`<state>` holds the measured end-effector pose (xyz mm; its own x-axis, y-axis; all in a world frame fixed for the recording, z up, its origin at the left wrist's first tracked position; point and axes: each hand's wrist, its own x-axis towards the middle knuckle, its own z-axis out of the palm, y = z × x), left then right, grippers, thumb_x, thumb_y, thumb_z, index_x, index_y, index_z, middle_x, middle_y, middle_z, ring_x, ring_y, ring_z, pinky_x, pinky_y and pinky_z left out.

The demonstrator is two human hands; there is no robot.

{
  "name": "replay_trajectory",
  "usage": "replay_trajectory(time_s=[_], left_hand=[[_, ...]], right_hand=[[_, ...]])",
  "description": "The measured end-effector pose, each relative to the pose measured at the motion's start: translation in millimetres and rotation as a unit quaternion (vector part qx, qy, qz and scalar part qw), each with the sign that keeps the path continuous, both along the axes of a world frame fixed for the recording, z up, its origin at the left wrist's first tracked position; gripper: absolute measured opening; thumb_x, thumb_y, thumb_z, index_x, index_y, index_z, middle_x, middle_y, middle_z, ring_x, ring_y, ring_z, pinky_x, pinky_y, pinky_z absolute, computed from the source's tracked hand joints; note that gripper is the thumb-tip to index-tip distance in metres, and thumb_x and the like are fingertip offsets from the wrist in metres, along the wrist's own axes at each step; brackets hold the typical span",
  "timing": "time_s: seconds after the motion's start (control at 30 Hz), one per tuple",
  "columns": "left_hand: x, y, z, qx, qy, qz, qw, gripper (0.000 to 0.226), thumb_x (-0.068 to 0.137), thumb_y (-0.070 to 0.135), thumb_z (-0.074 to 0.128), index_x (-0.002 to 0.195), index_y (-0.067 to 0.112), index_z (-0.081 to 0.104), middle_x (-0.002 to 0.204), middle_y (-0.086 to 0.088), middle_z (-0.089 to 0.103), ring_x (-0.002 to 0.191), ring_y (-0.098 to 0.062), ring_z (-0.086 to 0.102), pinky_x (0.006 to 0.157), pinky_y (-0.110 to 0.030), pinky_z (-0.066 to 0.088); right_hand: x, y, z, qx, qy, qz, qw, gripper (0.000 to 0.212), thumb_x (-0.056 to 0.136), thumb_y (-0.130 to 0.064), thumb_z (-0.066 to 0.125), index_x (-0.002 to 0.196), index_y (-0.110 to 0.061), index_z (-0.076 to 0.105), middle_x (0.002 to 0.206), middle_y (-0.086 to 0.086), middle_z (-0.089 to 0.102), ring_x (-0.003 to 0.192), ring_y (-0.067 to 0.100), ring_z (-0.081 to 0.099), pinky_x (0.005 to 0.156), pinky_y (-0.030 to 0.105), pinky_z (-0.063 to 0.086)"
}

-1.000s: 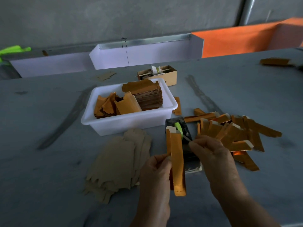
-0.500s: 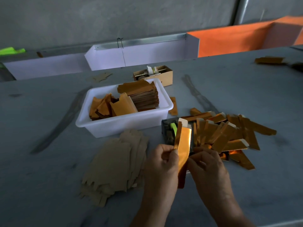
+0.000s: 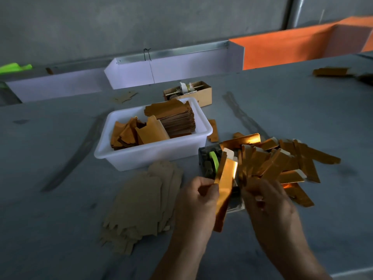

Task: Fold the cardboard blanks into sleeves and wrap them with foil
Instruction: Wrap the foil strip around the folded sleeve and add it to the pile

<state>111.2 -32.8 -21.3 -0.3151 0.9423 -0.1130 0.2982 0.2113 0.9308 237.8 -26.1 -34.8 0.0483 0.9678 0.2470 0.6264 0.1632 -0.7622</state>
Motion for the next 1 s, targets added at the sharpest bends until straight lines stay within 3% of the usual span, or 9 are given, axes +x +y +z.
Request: replay_trajectory(time_s=[0.07, 0.13, 0.33, 0.63, 0.77, 0.93, 1.0], left_hand=[[-3, -2, 0, -0.007, -0.076, 0.007, 0.997, 0.008, 0.091, 0.028, 0.060, 0.090, 0.022, 0.065, 0.085, -0.003, 0.068, 0.076, -0.019, 0.064, 0.061, -0.026, 0.047], [-2, -4, 0, -0.003, -0.097, 0.008, 0.995, 0.009, 0.089, 0.025, 0.063, 0.086, 0.019, 0.068, 0.079, -0.006, 0.068, 0.073, -0.022, 0.063, 0.062, -0.031, 0.045], [2, -10, 2, 0.002, -0.114, 0.015, 0.993, 0.007, 0.086, 0.023, 0.065, 0.085, 0.016, 0.069, 0.069, 0.001, 0.068, 0.063, -0.010, 0.062, 0.054, -0.019, 0.042], [4, -14, 5, 0.009, -0.097, 0.014, 0.995, 0.011, 0.088, 0.024, 0.064, 0.079, 0.023, 0.069, 0.071, 0.005, 0.071, 0.069, -0.012, 0.067, 0.060, -0.023, 0.048], [4, -17, 7, 0.010, -0.095, 0.010, 0.995, 0.011, 0.086, 0.029, 0.066, 0.079, 0.023, 0.070, 0.071, 0.005, 0.070, 0.069, -0.012, 0.066, 0.061, -0.024, 0.048], [2, -19, 9, 0.017, -0.080, 0.001, 0.997, 0.014, 0.087, 0.026, 0.065, 0.075, 0.027, 0.070, 0.071, 0.007, 0.071, 0.069, -0.012, 0.068, 0.065, -0.030, 0.056], [1, -20, 10, 0.026, -0.066, -0.010, 0.997, 0.014, 0.088, 0.025, 0.064, 0.075, 0.028, 0.070, 0.070, 0.009, 0.071, 0.066, -0.008, 0.067, 0.060, -0.025, 0.054]], right_hand=[[8, -2, 11, -0.066, 0.143, 0.042, 0.987, 0.009, 0.085, -0.012, 0.061, 0.079, -0.020, 0.061, 0.079, -0.002, 0.063, 0.071, 0.012, 0.062, 0.057, 0.019, 0.050], [8, -2, 22, -0.132, 0.249, 0.108, 0.953, 0.011, 0.084, -0.007, 0.060, 0.082, -0.016, 0.066, 0.073, 0.000, 0.068, 0.068, 0.006, 0.064, 0.055, 0.016, 0.051], [2, 4, 24, -0.135, 0.215, 0.156, 0.955, 0.017, 0.086, -0.005, 0.059, 0.084, -0.019, 0.069, 0.076, -0.012, 0.069, 0.070, -0.001, 0.063, 0.055, 0.010, 0.046], [4, 5, 19, -0.123, 0.188, 0.169, 0.960, 0.024, 0.087, -0.005, 0.058, 0.086, -0.026, 0.069, 0.077, -0.008, 0.069, 0.073, 0.002, 0.063, 0.058, 0.013, 0.048], [6, 4, 21, -0.103, 0.170, 0.179, 0.964, 0.034, 0.084, -0.006, 0.061, 0.099, -0.036, 0.056, 0.080, -0.015, 0.067, 0.076, 0.000, 0.065, 0.059, 0.011, 0.049], [4, 8, 21, -0.116, 0.181, 0.155, 0.964, 0.027, 0.080, -0.009, 0.066, 0.097, -0.023, 0.049, 0.078, -0.014, 0.069, 0.071, 0.003, 0.067, 0.054, 0.012, 0.049], [3, 9, 20, -0.121, 0.183, 0.152, 0.964, 0.025, 0.080, -0.010, 0.066, 0.094, -0.022, 0.050, 0.077, -0.014, 0.069, 0.070, 0.002, 0.066, 0.054, 0.012, 0.048]])
